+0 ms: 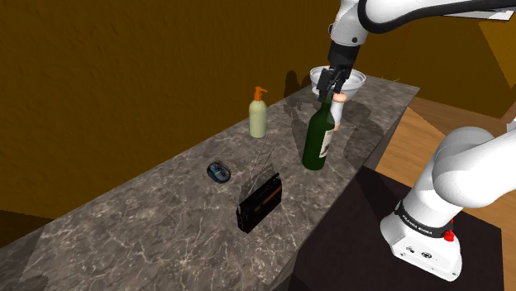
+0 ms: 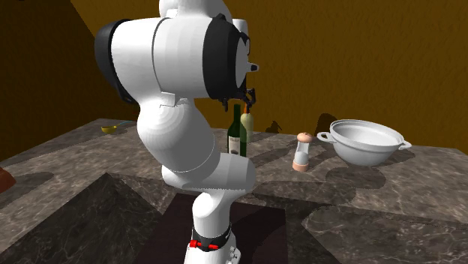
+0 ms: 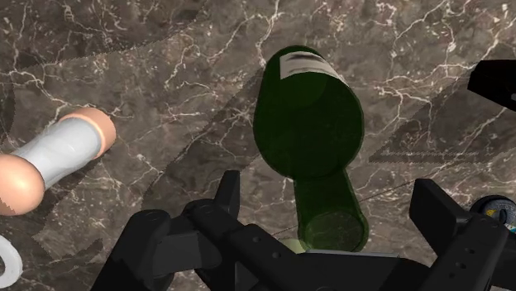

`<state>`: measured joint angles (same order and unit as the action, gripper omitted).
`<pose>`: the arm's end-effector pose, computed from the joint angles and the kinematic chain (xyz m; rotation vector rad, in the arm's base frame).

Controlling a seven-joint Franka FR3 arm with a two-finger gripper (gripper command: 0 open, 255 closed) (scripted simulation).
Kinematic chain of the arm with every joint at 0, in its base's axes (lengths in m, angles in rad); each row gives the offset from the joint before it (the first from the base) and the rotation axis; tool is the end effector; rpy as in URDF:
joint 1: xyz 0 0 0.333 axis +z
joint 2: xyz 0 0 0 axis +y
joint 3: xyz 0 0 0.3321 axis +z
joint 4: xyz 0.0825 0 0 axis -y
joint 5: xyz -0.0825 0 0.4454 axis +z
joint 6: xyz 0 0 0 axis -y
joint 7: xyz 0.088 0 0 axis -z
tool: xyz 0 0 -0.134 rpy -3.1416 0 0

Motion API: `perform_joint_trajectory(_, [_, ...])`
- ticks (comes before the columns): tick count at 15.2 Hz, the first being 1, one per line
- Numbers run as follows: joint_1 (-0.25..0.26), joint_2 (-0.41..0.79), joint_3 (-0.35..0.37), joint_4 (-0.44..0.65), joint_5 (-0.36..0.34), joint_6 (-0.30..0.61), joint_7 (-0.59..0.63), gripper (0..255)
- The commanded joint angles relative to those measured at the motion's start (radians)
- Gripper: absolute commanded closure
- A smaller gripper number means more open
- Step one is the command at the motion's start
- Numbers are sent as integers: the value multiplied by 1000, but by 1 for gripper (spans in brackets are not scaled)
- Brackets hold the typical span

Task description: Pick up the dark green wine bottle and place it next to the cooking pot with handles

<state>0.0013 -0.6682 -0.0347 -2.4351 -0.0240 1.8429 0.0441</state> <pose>0.4096 -0.0170 0.5118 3.1365 -0.1024 0.1189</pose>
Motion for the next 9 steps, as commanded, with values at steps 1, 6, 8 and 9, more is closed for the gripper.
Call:
perform_joint_trajectory(1, [0,0,0,-1,0,1,0,0])
perform_joint_trajectory(6, [0,0,0,0,0,0,0,255])
perform_joint_trajectory(8, [0,0,0,0,0,0,0,255])
perform_joint_trajectory(9, [0,0,0,0,0,0,0,255])
